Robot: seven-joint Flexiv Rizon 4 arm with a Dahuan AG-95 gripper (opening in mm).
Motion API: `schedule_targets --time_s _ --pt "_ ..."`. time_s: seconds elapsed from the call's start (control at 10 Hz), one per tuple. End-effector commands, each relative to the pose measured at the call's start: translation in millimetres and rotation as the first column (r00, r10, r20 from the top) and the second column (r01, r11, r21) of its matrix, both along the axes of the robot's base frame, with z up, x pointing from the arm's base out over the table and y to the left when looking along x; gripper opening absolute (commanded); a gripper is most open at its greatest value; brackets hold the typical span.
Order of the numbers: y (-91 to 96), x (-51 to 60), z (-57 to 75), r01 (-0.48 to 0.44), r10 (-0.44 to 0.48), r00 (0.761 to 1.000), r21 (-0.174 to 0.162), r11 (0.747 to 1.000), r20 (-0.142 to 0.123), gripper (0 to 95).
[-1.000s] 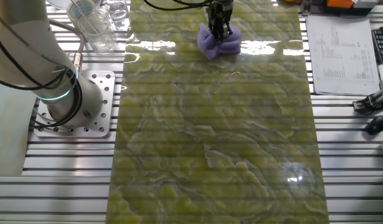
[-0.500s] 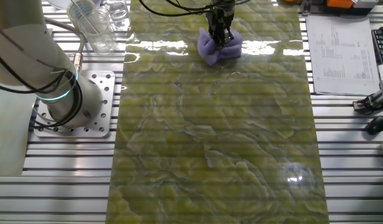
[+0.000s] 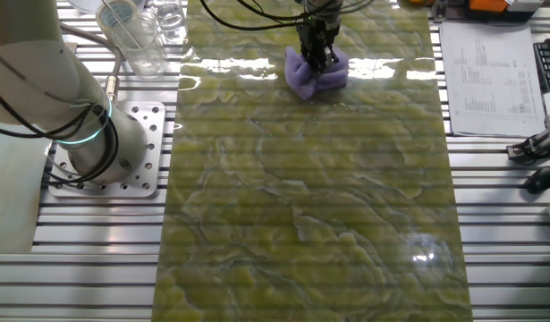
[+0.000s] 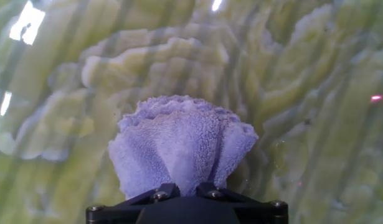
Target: Clean the table with a cloth
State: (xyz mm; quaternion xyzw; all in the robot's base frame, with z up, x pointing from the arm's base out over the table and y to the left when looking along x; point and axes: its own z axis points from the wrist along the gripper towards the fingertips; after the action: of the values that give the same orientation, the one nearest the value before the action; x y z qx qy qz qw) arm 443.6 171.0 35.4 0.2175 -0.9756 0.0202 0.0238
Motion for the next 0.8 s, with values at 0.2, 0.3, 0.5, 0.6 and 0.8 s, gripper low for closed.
schedule_targets --time_s 0.2,0.3,0.5,0.6,0.8 --pt "-3.0 2.6 0.4 -0.011 0.011 1.0 0.009 1.0 -0.007 0.0" --pt "-5.1 2.9 -2.3 -0.007 0.007 1.0 0.007 1.0 -0.009 0.0" --pt "-10.9 2.4 -7.3 -0.014 0.014 1.0 0.008 1.0 -0.008 0.0" --pt "-13.6 2.1 -8.3 -0.018 0.018 1.0 0.006 1.0 -0.008 0.0" --pt "-23.4 1.0 -7.1 -0.036 0.036 0.999 0.011 0.999 -0.006 0.0"
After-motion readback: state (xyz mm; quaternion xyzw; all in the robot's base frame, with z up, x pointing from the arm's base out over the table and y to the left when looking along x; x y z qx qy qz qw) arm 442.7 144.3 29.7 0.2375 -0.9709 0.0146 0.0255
